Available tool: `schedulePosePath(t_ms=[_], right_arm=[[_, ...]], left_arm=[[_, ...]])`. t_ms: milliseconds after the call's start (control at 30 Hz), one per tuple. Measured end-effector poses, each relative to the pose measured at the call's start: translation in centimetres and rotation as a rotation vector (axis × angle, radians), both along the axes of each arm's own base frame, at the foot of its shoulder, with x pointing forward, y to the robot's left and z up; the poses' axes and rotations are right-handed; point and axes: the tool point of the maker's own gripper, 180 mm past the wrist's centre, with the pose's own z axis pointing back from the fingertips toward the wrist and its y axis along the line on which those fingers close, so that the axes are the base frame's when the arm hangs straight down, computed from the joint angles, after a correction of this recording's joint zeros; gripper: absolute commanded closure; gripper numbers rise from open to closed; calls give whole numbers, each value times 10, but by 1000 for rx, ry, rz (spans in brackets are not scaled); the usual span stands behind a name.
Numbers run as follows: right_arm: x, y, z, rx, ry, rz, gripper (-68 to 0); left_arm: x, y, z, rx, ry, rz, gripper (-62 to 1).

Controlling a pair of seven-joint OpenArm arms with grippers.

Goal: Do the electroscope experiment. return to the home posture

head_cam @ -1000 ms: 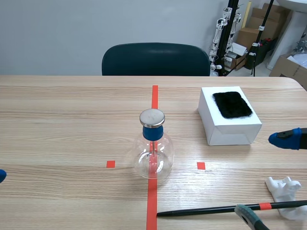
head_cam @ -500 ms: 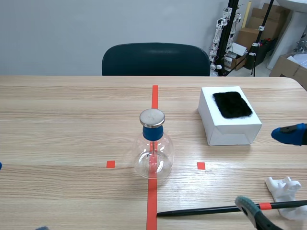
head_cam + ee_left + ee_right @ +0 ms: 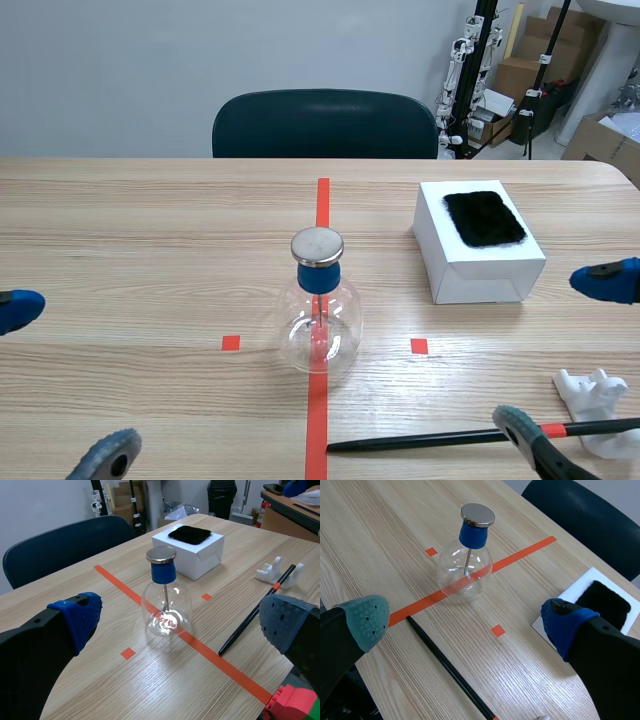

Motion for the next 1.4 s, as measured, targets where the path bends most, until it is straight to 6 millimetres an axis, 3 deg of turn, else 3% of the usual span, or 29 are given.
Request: schedulePosePath(t_ms=[600,1400], right_arm=[[6,-12,-2,20,-5,-69,-626],[6,-12,-2,21,-5,-69,-626]], left_arm=[[2,-1,-2,5,14,-11,-623],[2,-1,-2,5,14,-11,-623]])
